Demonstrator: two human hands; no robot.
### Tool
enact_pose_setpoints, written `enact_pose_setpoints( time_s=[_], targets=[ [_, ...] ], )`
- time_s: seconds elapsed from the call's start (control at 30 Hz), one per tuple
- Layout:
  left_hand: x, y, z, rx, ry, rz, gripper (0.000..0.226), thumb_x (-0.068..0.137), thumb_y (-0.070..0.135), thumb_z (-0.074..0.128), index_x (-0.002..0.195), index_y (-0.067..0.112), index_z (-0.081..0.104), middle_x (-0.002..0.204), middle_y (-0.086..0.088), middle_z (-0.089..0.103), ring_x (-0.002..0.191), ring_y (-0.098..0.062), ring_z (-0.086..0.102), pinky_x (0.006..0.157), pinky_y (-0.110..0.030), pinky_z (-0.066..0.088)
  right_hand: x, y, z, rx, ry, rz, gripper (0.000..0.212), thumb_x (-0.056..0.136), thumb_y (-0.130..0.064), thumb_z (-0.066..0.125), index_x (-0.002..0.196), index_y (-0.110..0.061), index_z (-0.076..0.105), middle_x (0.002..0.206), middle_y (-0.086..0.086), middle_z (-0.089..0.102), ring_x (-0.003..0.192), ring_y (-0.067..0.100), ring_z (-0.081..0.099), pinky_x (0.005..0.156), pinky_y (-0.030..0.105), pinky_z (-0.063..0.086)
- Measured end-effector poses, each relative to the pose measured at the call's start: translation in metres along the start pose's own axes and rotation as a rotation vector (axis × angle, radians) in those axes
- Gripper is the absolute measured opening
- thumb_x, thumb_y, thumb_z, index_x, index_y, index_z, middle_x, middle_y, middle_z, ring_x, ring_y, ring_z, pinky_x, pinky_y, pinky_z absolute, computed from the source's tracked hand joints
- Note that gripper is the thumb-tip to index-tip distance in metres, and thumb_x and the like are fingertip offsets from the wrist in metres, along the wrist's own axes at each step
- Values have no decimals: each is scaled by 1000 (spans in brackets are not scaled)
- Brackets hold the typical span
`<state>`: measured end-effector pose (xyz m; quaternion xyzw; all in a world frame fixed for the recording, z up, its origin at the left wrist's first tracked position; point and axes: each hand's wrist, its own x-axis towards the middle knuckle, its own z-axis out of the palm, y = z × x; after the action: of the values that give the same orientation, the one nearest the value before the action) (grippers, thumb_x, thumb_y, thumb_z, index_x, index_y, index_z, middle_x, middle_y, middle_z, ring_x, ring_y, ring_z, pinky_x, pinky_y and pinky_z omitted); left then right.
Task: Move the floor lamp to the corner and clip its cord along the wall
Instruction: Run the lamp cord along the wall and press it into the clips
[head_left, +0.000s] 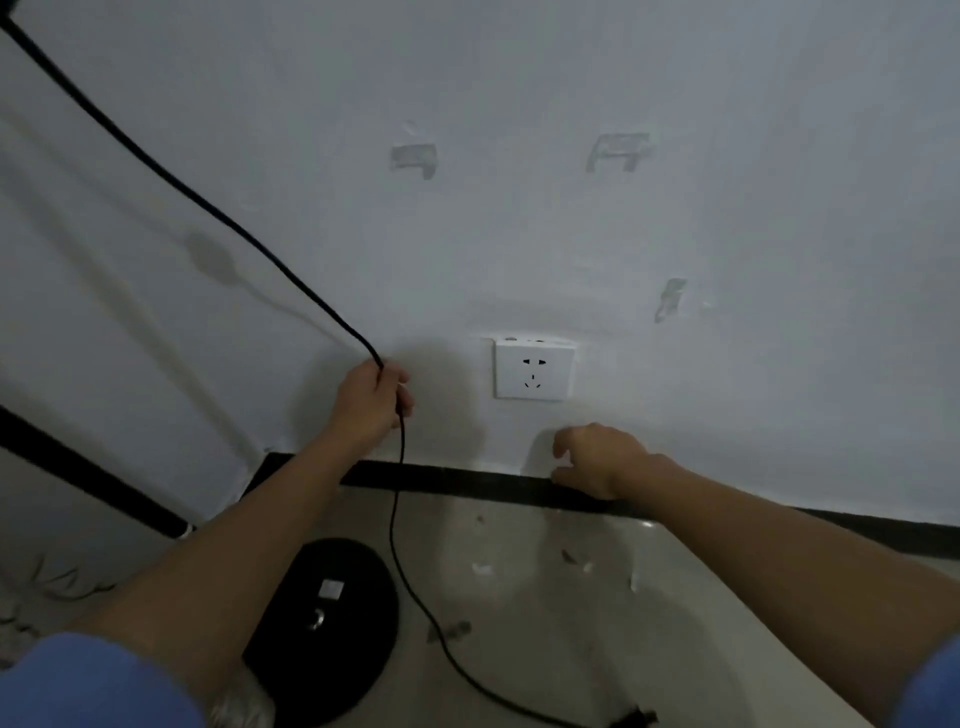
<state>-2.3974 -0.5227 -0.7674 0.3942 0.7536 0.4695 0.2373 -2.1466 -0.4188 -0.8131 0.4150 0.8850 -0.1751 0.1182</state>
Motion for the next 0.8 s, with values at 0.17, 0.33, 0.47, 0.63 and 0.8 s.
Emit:
enact_pose_setpoints(
  time_s=[0.17, 0.33, 0.47, 0.63, 0.8],
  targets=[
    [-3, -9, -8, 125, -72, 18, 28, 100, 16, 34, 94, -1, 56, 73, -21, 64, 66, -30, 61, 59, -33, 49, 4, -4, -31, -73, 75, -12, 42, 90, -44, 57, 123, -18, 59, 128, 11, 60, 116, 31, 56, 93, 37, 46],
    [-17, -15, -4, 293, -72, 79, 30, 100, 21, 33, 89, 4, 56, 66, -12, 60, 59, -26, 57, 60, -32, 49, -5, -32, -54, 171, 297, -115, 17, 88, -36, 60, 86, -21, 67, 88, 1, 70, 86, 25, 66, 72, 32, 51],
    [-12, -15, 5, 339, -80, 155, 36, 100, 24, 36, 91, -1, 61, 81, -17, 65, 71, -26, 58, 72, -36, 51, -11, -61, -91, 423, 615, -218, 18, 91, -25, 60, 79, -16, 70, 73, 2, 72, 65, 21, 69, 65, 38, 58],
    [-17, -37, 15, 537, -299, 68, 35, 101, 30, 31, 93, 6, 54, 88, -14, 64, 83, -26, 58, 75, -28, 43, -22, -94, -118, 778, 683, -294, 9, 90, -12, 64, 90, -16, 72, 79, 1, 72, 74, 16, 71, 60, 23, 52],
    [-21, -42, 27, 588, -381, 20, 48, 101, 39, 26, 105, 0, 54, 114, -22, 61, 102, -34, 58, 88, -35, 43, -33, -137, -133, 1046, 418, -491, 14, 93, -13, 62, 105, -16, 70, 103, 0, 74, 97, 14, 70, 66, 21, 55]
  ],
)
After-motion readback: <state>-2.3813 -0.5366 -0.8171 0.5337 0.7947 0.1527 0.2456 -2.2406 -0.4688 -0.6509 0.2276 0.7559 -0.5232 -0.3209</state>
